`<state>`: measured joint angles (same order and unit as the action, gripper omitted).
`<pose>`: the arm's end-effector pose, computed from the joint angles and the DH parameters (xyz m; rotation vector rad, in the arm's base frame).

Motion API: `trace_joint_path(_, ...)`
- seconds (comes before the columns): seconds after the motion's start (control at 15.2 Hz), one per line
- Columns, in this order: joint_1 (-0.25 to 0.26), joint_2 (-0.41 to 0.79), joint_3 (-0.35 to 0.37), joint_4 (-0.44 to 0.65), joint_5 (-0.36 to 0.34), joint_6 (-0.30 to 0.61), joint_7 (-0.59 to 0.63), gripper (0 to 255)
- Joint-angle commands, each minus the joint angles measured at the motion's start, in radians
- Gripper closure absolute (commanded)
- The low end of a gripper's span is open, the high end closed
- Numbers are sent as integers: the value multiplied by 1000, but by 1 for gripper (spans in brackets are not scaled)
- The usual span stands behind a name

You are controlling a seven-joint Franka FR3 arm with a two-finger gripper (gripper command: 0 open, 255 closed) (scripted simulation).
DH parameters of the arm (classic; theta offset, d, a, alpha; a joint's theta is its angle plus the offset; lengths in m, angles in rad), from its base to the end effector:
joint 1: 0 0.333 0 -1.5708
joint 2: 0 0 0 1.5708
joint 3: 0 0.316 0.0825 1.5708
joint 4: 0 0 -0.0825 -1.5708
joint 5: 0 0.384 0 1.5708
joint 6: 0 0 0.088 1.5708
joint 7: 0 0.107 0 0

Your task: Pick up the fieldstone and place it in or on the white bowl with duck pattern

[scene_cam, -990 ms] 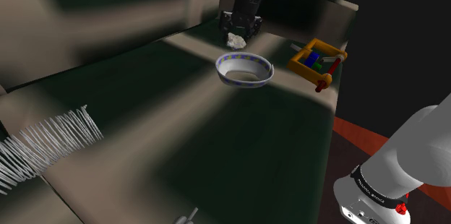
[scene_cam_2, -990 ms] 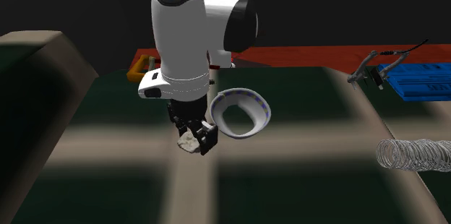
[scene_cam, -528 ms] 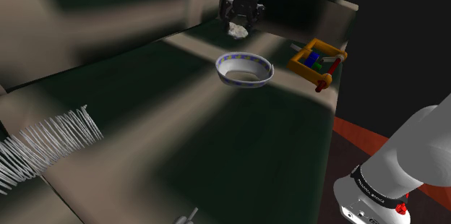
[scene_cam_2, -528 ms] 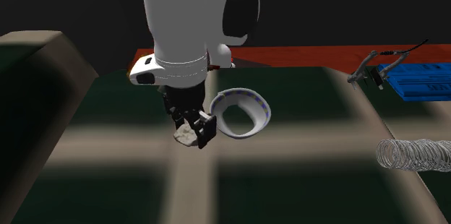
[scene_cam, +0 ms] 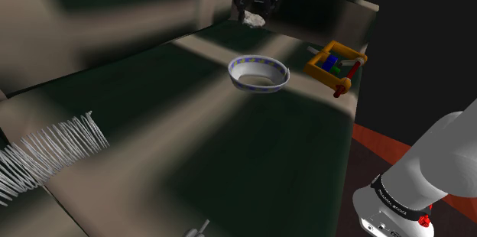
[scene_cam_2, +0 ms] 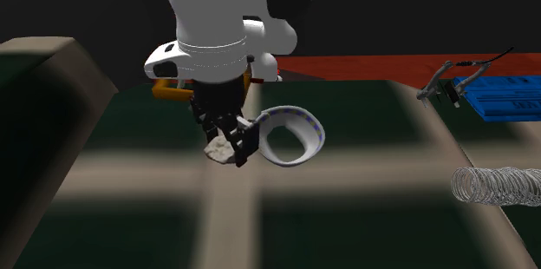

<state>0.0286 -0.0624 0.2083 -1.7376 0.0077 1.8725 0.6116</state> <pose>0.5442 0.1354 0.6071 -2.9997 0.5697 -0.2769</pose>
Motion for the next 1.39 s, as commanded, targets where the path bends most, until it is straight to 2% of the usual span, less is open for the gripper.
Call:
trace_joint_path(0.0, 7, -30, 7, -25, 4, -4, 13, 255)
trace_joint_path(0.66, 85, -325, 89, -316, 70, 1, 148, 255)
trace_joint_path(1.32, 90, -330, 97, -455, 76, 135, 149, 255)
